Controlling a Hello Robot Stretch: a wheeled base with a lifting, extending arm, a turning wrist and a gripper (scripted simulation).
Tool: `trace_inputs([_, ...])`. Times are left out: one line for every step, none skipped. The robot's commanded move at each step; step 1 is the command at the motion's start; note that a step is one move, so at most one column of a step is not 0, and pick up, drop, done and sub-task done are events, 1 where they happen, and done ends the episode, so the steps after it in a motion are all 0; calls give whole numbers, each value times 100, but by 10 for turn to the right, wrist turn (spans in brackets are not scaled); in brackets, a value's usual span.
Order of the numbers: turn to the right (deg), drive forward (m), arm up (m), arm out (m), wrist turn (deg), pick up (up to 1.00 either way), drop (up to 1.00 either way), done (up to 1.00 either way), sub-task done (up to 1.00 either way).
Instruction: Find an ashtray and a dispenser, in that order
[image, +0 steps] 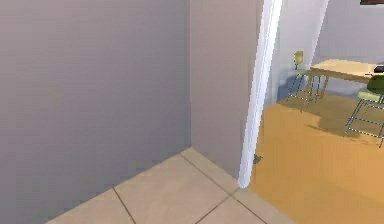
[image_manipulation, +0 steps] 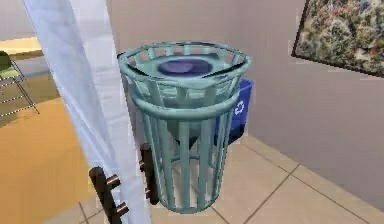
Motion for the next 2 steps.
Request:
trace_inputs([0, 30, 0, 0, 0, 0, 0, 0, 0])
trace_inputs([450, 0, 0, 0, 0, 0, 0, 0, 0])
